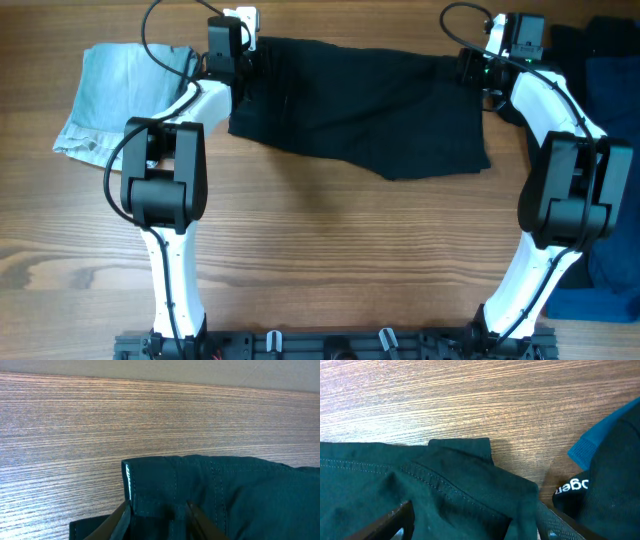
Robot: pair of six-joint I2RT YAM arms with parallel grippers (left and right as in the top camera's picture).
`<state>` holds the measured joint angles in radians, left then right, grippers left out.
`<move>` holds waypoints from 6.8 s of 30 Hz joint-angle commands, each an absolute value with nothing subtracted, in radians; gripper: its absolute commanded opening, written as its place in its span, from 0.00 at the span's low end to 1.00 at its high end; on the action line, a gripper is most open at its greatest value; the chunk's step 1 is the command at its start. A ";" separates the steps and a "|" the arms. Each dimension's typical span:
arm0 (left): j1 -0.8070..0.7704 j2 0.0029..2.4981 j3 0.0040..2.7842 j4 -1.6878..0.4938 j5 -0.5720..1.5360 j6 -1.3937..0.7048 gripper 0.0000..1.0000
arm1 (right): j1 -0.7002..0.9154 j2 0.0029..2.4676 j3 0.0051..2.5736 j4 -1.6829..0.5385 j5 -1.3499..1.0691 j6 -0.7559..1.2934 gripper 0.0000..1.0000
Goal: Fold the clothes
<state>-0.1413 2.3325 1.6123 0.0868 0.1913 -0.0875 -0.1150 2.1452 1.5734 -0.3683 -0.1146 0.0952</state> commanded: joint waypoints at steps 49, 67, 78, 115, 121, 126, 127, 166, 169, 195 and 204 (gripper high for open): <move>-0.132 1.885 1.624 -0.421 0.189 -0.086 0.04 | -0.130 1.840 1.477 -0.570 -0.204 0.130 0.04; -0.126 1.664 1.623 -1.254 0.176 -0.347 0.04 | -0.177 1.580 1.477 -1.355 -0.229 0.083 0.04; -0.126 1.665 1.444 -1.394 0.095 -0.426 0.04 | -0.177 1.580 1.237 -1.375 -0.112 0.235 0.04; -0.127 1.727 1.457 -0.730 0.210 -0.450 0.07 | -0.157 1.855 1.595 -1.128 -0.212 0.129 0.13; -0.127 1.909 1.457 -0.522 0.220 -0.396 0.04 | -0.059 2.048 1.598 -0.851 -0.181 0.070 0.08; -0.127 2.039 1.457 -0.447 0.162 -0.321 0.04 | 0.002 2.080 1.598 -0.725 -0.021 0.052 0.04; -0.127 2.054 1.457 -0.445 0.156 -0.320 0.04 | 0.003 2.081 1.598 -0.711 -0.014 0.052 0.04; -0.114 2.095 1.729 -0.174 0.077 -0.265 0.59 | -0.001 2.099 1.664 -0.274 0.038 0.030 0.82; -0.108 1.925 1.729 -0.452 0.076 -0.265 0.65 | -0.009 1.892 1.664 -0.555 0.038 0.086 0.96; -0.100 1.829 1.237 -0.891 0.216 -0.321 0.77 | -0.171 1.645 1.062 -0.944 -0.083 0.325 0.97; -0.101 1.829 1.227 -1.048 0.220 -0.322 0.45 | -0.172 1.645 1.053 -0.955 -0.082 0.341 0.95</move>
<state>-0.1043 1.8290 1.2419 -1.0248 0.2077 -0.3199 -0.1715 1.6398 1.0584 -0.9531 -0.0856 0.3218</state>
